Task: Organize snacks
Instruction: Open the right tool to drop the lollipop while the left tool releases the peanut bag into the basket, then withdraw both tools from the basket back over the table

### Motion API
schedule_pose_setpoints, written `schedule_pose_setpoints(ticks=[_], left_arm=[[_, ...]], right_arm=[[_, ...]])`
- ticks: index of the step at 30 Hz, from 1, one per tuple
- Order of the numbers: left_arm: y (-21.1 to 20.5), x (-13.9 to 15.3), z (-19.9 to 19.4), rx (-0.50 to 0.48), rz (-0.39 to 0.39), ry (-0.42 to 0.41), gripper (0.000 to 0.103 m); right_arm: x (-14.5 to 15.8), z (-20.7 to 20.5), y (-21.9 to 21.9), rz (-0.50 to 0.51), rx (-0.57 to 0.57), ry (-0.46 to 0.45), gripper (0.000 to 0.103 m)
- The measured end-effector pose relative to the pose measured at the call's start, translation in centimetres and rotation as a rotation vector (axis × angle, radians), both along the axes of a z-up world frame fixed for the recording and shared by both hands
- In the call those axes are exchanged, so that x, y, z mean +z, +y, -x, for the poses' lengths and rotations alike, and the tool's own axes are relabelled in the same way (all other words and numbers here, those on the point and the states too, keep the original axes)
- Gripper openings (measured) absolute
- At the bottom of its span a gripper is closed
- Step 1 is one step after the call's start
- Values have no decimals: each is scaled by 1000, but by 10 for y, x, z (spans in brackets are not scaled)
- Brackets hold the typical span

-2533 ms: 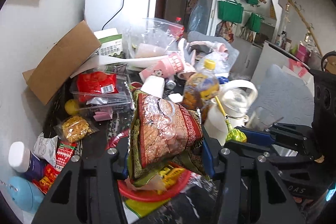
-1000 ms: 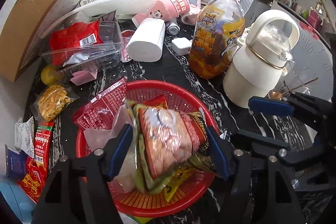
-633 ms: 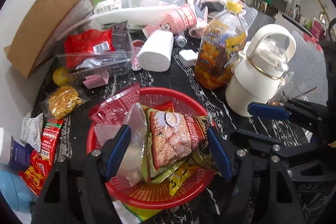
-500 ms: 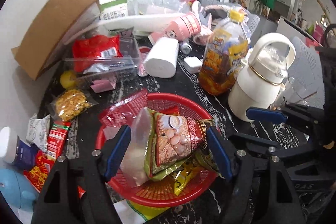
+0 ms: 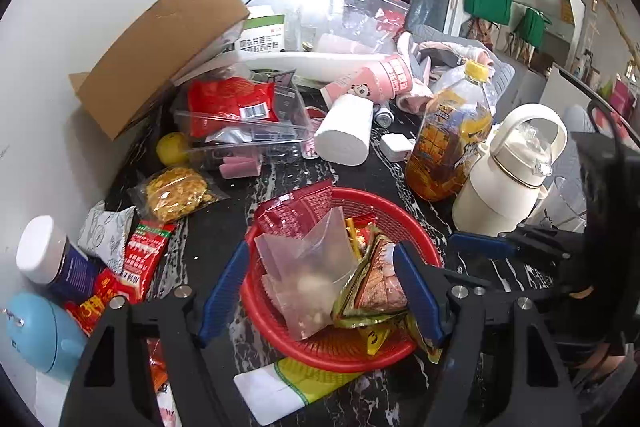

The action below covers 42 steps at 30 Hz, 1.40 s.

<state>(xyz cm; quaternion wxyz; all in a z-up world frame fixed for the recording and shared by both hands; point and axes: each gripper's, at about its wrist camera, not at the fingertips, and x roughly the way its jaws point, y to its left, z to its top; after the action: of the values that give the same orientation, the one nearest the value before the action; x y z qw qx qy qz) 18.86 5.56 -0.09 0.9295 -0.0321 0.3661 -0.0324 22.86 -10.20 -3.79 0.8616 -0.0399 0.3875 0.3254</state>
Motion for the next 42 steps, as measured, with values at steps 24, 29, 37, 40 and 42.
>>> schedule_pose_setpoints(ticks=[24,29,37,40,42], left_arm=[[20,-15,64,11,57,31,74],[13,-19,79,-5,60,49,74],[2,-29,101,-23,103,87,74],[-1,-32,109,-25,103,93,74],[-2,-34,113,-24,103,98,74]], right_arm=[[28,56,-18,-33,-34,-77,46],[25,74,-26,-34,-54,-60,46],[11,100,-33,-40,-68,-15,46],[8,108,-36,-40,-77,-7,46],[5,114,-38,-40,-83,-3,46]])
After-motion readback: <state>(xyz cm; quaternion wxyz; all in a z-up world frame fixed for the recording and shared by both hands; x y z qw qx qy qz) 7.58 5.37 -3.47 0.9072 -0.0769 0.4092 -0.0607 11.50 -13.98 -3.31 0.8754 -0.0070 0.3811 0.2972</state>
